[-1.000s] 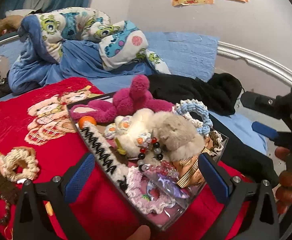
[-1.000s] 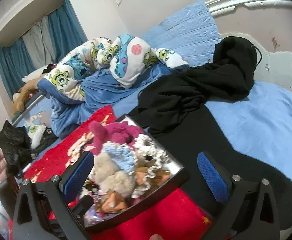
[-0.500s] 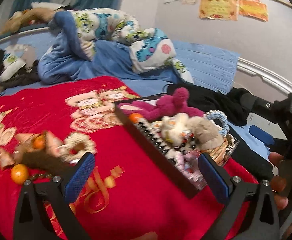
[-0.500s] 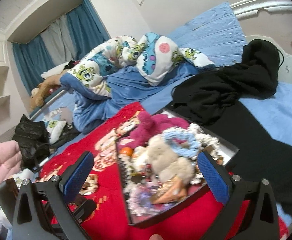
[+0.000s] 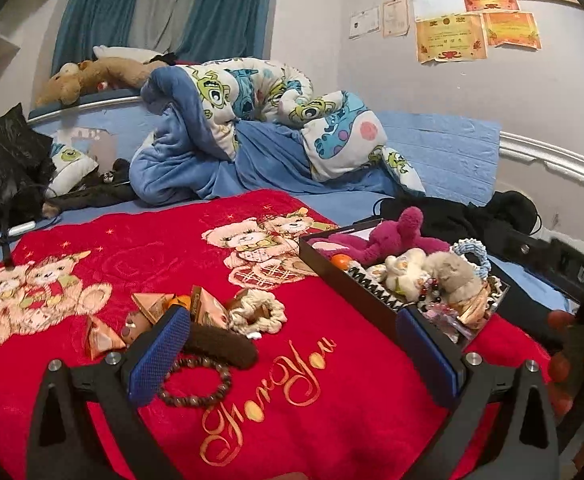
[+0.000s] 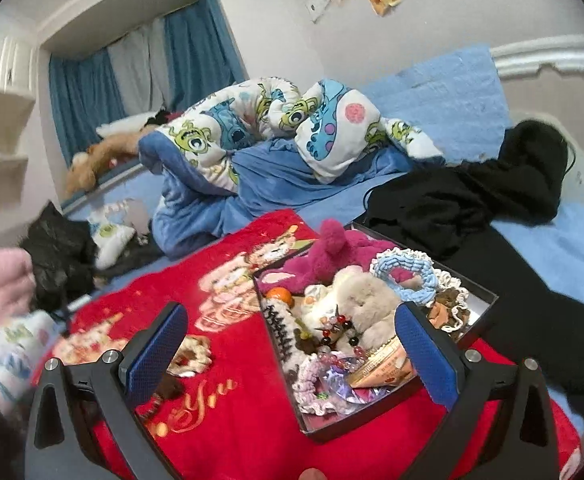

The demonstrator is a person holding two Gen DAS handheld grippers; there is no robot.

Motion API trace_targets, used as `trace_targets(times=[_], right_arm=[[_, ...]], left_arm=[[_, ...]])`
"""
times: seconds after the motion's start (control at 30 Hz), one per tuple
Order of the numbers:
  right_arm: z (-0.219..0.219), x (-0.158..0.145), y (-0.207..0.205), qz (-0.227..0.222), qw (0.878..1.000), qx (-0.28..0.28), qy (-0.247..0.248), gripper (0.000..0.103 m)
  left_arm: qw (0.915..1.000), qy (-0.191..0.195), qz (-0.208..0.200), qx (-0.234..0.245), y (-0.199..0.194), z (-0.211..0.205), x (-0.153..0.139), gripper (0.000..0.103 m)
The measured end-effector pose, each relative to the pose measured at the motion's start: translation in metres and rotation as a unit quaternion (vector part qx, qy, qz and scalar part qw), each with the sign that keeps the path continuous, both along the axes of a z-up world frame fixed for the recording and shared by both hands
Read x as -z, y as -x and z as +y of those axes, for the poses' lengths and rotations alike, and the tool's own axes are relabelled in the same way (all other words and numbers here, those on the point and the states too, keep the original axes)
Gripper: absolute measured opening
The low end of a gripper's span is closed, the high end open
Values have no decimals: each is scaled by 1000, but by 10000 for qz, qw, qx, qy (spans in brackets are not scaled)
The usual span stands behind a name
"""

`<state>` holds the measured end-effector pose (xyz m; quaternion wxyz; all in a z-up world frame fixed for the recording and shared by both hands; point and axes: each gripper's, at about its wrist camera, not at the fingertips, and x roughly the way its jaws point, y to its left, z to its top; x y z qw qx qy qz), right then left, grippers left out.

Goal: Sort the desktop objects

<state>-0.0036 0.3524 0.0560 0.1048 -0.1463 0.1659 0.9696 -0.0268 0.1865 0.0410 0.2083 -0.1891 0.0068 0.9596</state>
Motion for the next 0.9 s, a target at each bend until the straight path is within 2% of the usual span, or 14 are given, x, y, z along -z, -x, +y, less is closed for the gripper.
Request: trace_targets(times=[0.1, 0.2, 0.3, 0.43, 0.5, 0.57, 0.63, 0.7, 0.8, 0.9], right_arm=[[-9, 7, -7, 142, 9990, 362, -223, 103], [-13, 12, -5, 125, 9964, 794, -266, 103], [-19, 14, 2, 154, 9945, 978, -337, 103], [-34, 23, 18, 40, 9933, 965, -639, 103], [-40, 35, 29, -167, 9934, 980, -573, 103], [-47, 43, 33, -97, 9950, 894, -443, 103], [-60, 62, 33, -54, 9940, 966, -507, 103], [-60, 70, 34, -62, 9979, 502, -404, 103], [-60, 68, 37, -176, 9976, 495, -446, 103], [-69, 67, 42, -290, 9963, 428, -690, 103]], left_arm=[[9998, -119, 109, 63, 16, -8, 5, 103], [10000, -44, 35, 50, 40, -7, 11, 103], [9998, 0, 20, 193, 55, -3, 16, 103], [9990, 301, 148, 311, 64, 4, 26, 103], [9980, 464, 160, 395, 64, 7, 32, 103], [9978, 466, 233, 406, 61, 6, 38, 103], [9954, 875, 317, 238, 58, 15, 42, 103], [9946, 916, 315, 368, 56, 17, 43, 103], [9953, 836, 377, 323, 52, 12, 42, 103], [9963, 783, 185, 291, 57, 8, 46, 103]])
